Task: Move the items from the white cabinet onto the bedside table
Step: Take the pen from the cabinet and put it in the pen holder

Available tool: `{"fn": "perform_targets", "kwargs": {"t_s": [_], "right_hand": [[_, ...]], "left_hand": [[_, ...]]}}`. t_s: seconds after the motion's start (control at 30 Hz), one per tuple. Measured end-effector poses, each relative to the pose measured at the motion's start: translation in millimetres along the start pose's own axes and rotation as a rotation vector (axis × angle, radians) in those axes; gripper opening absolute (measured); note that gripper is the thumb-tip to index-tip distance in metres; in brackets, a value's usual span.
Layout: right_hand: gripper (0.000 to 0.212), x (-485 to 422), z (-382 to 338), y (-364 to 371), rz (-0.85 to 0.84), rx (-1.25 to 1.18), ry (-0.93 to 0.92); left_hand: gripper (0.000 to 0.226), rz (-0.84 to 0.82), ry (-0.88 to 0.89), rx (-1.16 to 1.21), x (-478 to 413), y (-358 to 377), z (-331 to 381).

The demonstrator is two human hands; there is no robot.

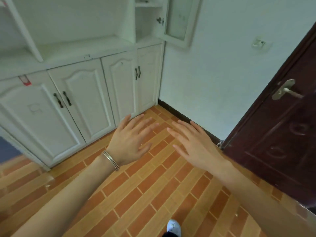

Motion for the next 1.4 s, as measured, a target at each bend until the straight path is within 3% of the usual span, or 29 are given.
{"fn": "perform_targets", "kwargs": {"t_s": [0.5,0.73,1.13,1.4], "right_hand": [[0.047,-216,193,2,0.282,-0.040,-0.197],[0.048,-304,235,36,0.328,-0.040,-0.200],[0.052,-502,297,53,0.355,0.050,-0.094],[0.050,-582,350,72,0.442,0.049,-0.089]], "left_hand": [[0.055,0.124,-0.137,-0.212,-227,19,-96],[0.056,0.123,-0.196,-0.250,-286,55,-168],[0.055,0.221,-0.071,-0.293,-440,62,-344],[0.054,0.247,-0.069,-0.266,-513,107,-399]]}}
Point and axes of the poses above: each hand's wrist, its own x-axis away from the middle knuckle, its own y-axis out of the palm, z = x × y, the point moved 1 cm from there along -x, towards the middle knuckle, and after that the axes turned 5 degrees about z, right-handed, at the moved point
